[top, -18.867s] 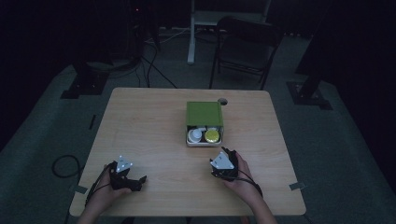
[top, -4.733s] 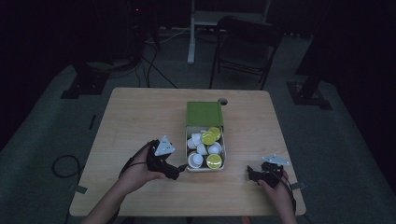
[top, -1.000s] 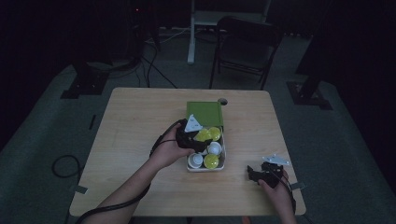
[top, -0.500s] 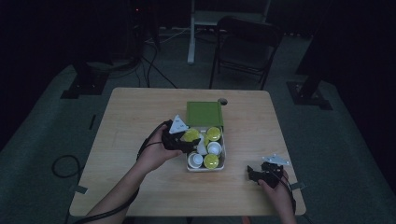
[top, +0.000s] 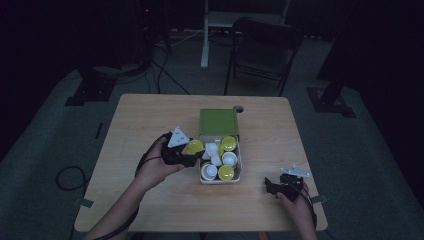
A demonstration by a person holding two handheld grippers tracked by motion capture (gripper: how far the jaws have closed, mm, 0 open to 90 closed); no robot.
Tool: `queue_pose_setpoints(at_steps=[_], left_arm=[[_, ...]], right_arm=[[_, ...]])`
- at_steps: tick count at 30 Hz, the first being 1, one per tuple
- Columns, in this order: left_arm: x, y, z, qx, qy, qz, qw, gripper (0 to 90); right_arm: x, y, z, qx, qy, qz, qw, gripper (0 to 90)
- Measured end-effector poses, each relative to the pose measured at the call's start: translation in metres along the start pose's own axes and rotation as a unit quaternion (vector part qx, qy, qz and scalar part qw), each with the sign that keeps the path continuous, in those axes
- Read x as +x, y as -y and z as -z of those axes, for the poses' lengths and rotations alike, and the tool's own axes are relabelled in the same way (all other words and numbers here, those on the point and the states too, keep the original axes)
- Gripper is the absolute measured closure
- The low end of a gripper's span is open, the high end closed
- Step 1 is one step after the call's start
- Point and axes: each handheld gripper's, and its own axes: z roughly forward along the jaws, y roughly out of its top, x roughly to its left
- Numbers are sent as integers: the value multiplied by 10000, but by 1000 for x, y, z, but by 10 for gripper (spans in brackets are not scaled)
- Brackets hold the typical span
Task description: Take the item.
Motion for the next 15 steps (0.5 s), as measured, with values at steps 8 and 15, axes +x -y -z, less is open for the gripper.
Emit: queue_pose_setpoints(at_steps=[8, 15], left_arm=[[7, 12, 13, -43, -96, 102, 9999, 383], [17, 30, 15, 94, -224, 218, 9995, 383]], right_arm=[[0, 0, 0, -1, 2, -2, 10000, 120], [0, 0, 0, 3, 0, -5, 10000, 120]])
